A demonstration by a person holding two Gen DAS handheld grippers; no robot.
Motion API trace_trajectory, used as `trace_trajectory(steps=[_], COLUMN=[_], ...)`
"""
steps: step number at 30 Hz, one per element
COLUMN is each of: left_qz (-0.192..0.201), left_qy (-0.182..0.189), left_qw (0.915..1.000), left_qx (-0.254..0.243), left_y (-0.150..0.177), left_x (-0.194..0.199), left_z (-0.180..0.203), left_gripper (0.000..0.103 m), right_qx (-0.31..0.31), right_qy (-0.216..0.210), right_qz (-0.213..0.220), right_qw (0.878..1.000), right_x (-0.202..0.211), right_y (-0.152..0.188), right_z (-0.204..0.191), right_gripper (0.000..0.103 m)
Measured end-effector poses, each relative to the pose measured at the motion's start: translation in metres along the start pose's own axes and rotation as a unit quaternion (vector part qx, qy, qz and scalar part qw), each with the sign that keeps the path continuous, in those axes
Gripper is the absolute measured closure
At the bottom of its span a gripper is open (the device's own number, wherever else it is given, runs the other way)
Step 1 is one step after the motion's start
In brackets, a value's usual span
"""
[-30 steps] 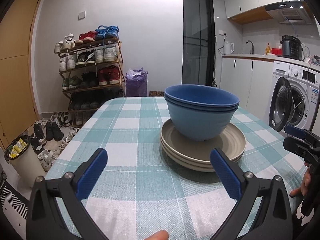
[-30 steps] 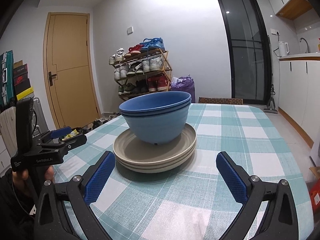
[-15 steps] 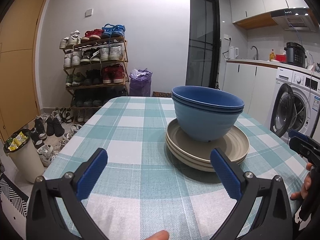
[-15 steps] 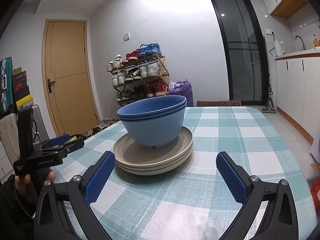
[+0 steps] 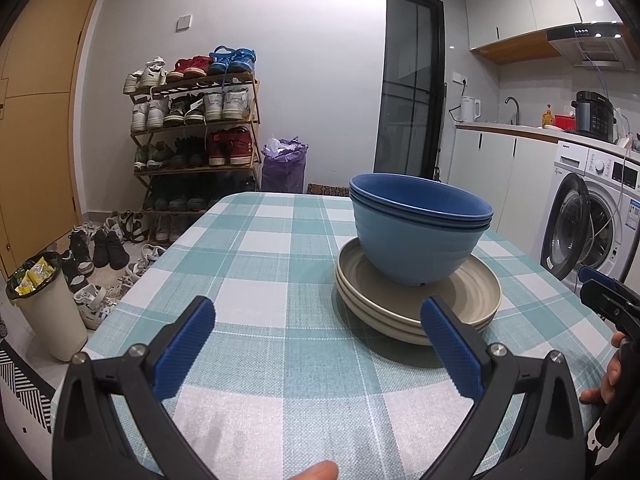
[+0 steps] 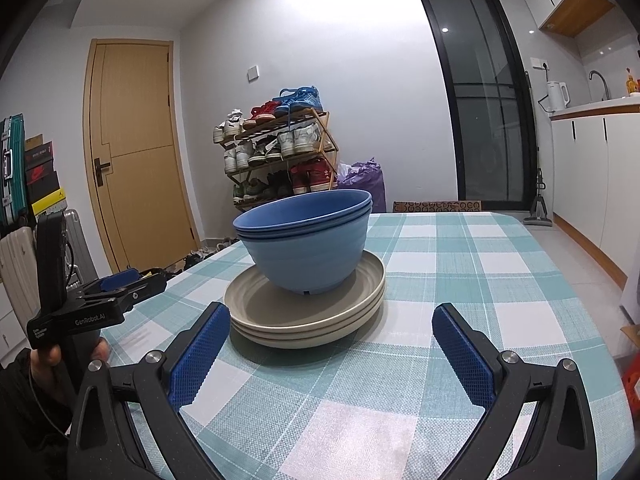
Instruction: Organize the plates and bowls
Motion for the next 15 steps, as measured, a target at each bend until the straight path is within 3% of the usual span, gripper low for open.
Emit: trace_trajectory(steps=[15], left_qz=[0.000], left_qy=[0.001], left_qw=[1.0000], left_qx=[-0.002], left_y=[0.0007], left_x=[0.0010], left_z=[0.0002], left_gripper=[0.000], right_qx=[0.000], right_qy=[-0.001], right_qz=[-0.001], right_qw=[1.000], right_x=[0.0003], right_y=[0.0005], right_z=[0.0001], right_gripper=[0.000])
Point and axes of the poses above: each gripper's, at about its wrist camera, not at the fingertips, and x roughly against the way its jaws point, z to its right, y to its underside, the point moved 3 cm from there along -x, roughly the way its jaws point, and after that the axes turned 15 degrees about z, right-handed, at the moved point
